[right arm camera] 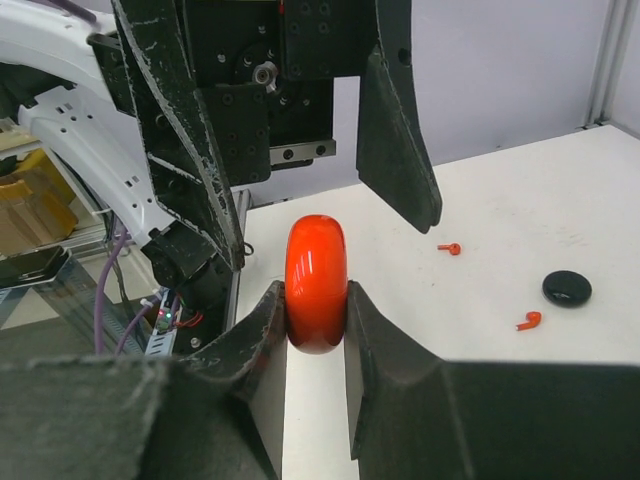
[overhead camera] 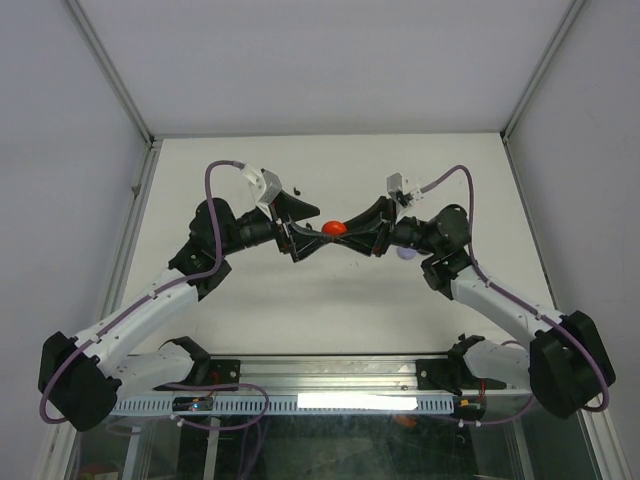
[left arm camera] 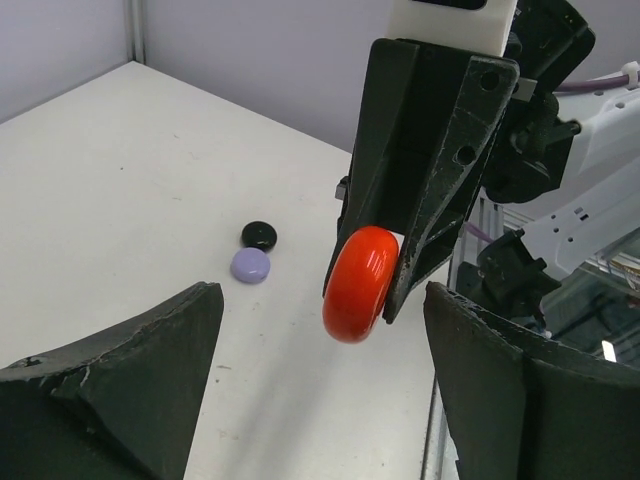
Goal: Insert the wireless bluetooth earbuds into the charging case
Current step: Open the charging case.
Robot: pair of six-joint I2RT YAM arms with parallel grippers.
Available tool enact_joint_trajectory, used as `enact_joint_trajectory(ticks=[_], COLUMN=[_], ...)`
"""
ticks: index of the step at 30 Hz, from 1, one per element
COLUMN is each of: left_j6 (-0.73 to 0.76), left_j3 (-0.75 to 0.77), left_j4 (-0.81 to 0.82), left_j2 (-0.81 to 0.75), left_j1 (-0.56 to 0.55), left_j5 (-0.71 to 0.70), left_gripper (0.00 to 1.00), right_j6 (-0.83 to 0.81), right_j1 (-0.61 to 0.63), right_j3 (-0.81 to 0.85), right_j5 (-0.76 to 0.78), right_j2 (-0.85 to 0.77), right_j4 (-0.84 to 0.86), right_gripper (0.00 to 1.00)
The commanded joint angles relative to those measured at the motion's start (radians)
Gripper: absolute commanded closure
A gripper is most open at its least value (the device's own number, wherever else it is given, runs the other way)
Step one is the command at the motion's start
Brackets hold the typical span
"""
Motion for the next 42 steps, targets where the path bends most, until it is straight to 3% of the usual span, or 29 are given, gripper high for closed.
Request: enact_joint_trajectory(ticks=[1,29,33,39,40,42], left_j6=[-0.048,-0.229,-0.199,-0.133,-0.13,-0.125], left_j3=[0.016,0.022,0.034,0.077,0.085,0.105], left_j4=[0.096,0.095,0.012,-0.208,-0.24,-0.313], left_j2=[0.012,0.034,0.014,0.006,0.015,0.039], left_j1=[0.004,0.086,0.087,0.09,0.09,0.092], left_j5=[0.037,-0.014,-0.083,-0.326,-0.366,-0.442], left_gripper=[0.17,0.2,0.17,0.11,0.11,0.11], right_j6=[0.074,0.115,0.032,-0.011,-0.158,-0.233], right_j1=[-0.003,-0.002,-0.006,-0.01,-0.011,-0.012], right_j3=[0.01,-0.011,-0.017,-0.035,-0.038,-0.042], right_j5=[-0.042,-0.124,-0.046,-0.014,0.179,0.241], right_j2=[0.012,0.026,0.008,-0.074,-0.093,-0.114], right_j4=[0.15,0.241,0.112,-0.183,-0.227,-0.281], right_gripper=[1.0,1.0,1.0,1.0,1.0,1.0])
